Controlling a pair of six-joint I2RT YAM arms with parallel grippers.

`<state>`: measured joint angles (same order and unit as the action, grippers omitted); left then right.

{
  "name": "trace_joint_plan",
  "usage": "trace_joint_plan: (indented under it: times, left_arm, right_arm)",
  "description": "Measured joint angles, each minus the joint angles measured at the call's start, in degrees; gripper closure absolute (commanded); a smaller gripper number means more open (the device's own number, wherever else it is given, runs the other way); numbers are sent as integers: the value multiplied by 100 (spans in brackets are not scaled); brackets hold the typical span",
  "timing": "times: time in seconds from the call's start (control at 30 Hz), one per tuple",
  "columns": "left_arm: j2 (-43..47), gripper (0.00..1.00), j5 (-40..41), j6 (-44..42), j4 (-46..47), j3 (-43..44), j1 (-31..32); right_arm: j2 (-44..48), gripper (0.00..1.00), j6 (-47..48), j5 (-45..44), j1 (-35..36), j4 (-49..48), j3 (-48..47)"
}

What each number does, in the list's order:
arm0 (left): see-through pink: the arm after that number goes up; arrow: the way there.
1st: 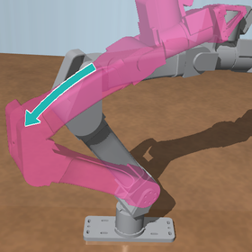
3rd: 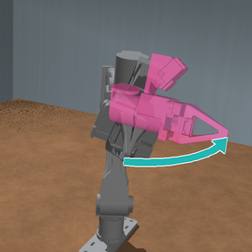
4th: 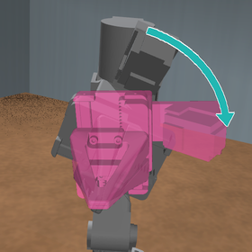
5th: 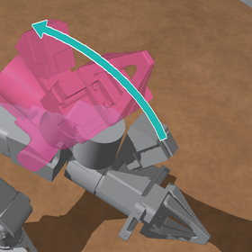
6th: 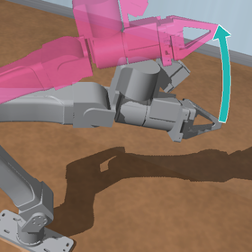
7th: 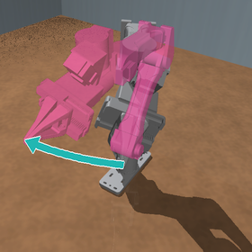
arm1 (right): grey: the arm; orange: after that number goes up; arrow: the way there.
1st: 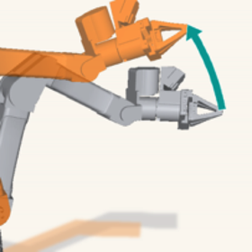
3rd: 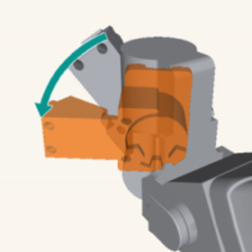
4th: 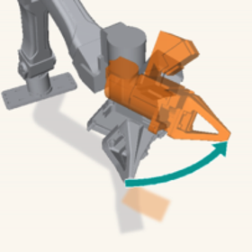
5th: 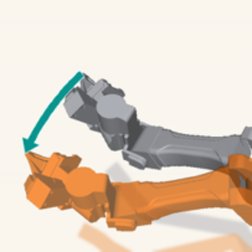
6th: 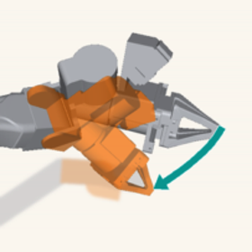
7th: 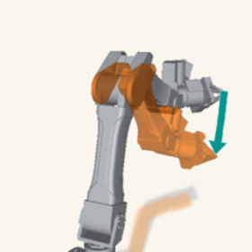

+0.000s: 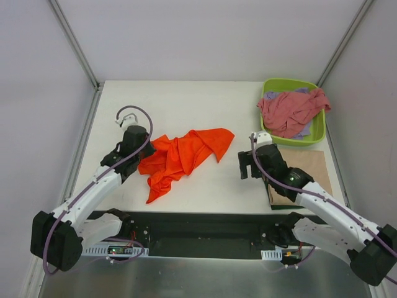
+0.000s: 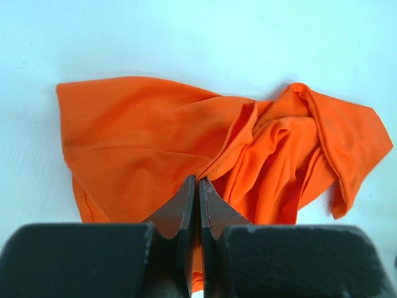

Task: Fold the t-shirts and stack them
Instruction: Flatten out the tshirt

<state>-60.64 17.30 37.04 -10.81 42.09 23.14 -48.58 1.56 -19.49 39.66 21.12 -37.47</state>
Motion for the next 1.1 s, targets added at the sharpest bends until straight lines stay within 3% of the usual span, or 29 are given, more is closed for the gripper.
trace_joint_plan:
  times: [0.23,0.57,0.83,1.0,1.03,1.07,1.1]
  left_arm:
    - [544,100,-57,-63,-142,-304,0]
    - [549,100,-74,-68,-251,-369,0]
    - [566,100,-24,-68,-256,-372,0]
    - [566,100,24,-72,-260,-372,0]
    - [566,100,37,-72,-262,-372,0]
    - [566,100,63,-79,-267,-372,0]
    - [566,100,90,-87,-275,-372,0]
  right_arm:
    - [-1537,1,4,485,457,-293,-595]
    - [-4419,16,66,671,592,-669,-2382]
    - [-5560,58,85,201,592,-433,-3012]
    - [-5895,76,103,-87,525,-374,-3311]
    - [-5928,84,111,-114,501,-376,-3351]
    - [-5952,100,111,-136,466,-376,-3386]
    - [-5956,100,114,-151,424,-376,-3399]
